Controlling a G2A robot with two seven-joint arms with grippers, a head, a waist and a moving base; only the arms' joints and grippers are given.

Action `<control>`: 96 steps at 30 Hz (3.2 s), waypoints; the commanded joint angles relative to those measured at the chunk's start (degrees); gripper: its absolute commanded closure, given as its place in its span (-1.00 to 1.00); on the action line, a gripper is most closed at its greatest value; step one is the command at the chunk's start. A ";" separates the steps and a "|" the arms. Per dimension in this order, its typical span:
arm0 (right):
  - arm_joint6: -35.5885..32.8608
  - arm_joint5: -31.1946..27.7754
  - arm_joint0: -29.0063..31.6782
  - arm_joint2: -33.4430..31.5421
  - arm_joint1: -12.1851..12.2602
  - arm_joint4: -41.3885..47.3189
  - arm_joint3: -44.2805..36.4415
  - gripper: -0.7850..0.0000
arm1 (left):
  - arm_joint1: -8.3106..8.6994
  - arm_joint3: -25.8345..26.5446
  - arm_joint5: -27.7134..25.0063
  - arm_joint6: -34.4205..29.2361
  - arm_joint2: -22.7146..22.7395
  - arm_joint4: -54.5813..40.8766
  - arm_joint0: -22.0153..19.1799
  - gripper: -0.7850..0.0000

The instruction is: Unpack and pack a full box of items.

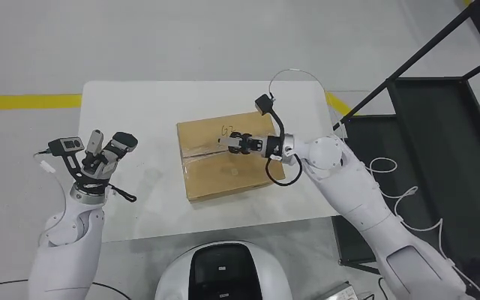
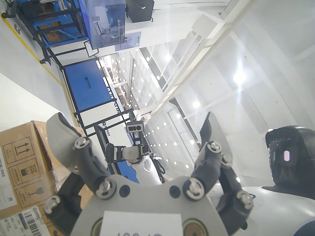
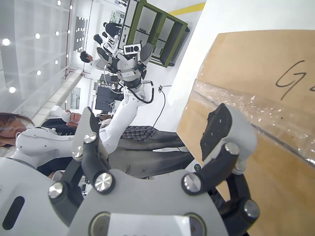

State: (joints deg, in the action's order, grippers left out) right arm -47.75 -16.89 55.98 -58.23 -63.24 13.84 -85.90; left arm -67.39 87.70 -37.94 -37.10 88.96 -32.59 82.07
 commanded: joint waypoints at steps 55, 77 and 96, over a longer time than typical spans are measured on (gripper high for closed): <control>2.35 5.58 -15.25 17.38 -12.53 6.17 24.72 -1.00 | 0.00 0.00 0.00 0.00 0.00 0.00 0.00 -1.00; 6.83 15.44 0.81 -0.90 -5.90 0.98 9.28 -1.00 | 0.00 0.00 0.00 0.00 0.00 0.00 0.00 -1.00; 14.46 15.97 8.97 -10.10 -4.25 1.61 4.64 -1.00 | 0.00 0.00 0.00 0.00 0.00 0.00 0.00 -1.00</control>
State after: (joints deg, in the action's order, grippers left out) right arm -33.78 -1.02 64.66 -67.95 -67.53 15.47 -80.97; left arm -67.39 87.70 -37.94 -37.10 88.96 -32.59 82.07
